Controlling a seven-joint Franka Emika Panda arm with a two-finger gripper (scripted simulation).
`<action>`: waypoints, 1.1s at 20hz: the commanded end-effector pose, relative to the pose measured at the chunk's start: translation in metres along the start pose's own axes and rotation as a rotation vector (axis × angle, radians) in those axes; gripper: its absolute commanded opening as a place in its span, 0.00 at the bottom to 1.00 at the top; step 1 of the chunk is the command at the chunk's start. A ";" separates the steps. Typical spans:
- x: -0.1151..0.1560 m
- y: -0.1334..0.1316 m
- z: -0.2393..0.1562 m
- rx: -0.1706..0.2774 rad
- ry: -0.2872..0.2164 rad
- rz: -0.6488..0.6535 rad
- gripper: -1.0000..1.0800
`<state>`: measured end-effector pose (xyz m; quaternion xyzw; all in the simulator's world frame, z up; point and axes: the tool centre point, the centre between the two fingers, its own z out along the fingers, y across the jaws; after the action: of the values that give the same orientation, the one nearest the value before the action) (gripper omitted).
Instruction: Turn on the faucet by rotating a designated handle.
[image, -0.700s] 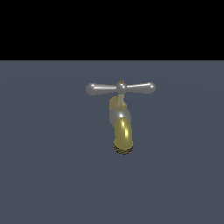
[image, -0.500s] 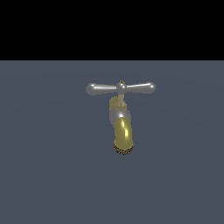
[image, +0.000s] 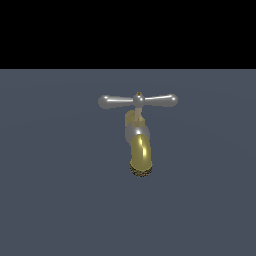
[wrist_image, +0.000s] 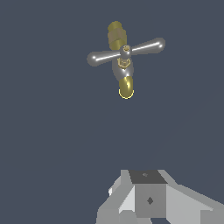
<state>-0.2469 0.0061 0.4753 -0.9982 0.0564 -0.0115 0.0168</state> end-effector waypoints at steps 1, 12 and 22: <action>0.003 -0.006 0.007 -0.001 0.000 0.034 0.00; 0.033 -0.046 0.054 -0.006 0.000 0.258 0.00; 0.071 -0.077 0.101 -0.010 0.000 0.481 0.00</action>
<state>-0.1724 0.0742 0.3857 -0.9611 0.2757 -0.0073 0.0137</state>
